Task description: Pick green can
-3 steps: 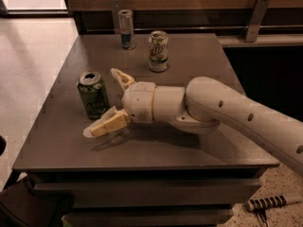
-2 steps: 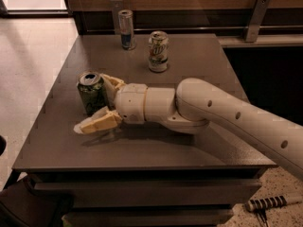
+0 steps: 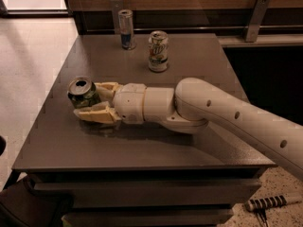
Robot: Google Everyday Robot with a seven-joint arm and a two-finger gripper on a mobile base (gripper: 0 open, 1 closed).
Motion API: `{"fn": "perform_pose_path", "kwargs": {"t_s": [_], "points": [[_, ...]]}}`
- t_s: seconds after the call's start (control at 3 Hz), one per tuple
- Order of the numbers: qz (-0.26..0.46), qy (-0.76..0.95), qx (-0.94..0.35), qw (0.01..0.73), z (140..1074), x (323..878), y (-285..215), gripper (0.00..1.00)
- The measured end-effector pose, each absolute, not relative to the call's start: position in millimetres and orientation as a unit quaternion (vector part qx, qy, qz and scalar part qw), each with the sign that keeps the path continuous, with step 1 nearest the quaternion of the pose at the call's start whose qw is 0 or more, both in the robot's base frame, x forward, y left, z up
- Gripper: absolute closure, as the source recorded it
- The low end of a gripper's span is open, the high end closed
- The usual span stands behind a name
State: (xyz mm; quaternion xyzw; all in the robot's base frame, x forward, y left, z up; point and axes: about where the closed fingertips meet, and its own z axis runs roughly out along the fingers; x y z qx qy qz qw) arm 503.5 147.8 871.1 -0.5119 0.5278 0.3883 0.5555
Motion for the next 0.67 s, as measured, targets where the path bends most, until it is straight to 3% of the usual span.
{"fn": "perform_pose_path", "kwargs": {"t_s": [0.33, 0.67], "points": [[0.389, 0.527, -0.513, 0.555, 871.7, 502.5, 149.6, 0.85], [0.39, 0.526, -0.514, 0.555, 872.2, 501.4, 151.3, 1.0]]}}
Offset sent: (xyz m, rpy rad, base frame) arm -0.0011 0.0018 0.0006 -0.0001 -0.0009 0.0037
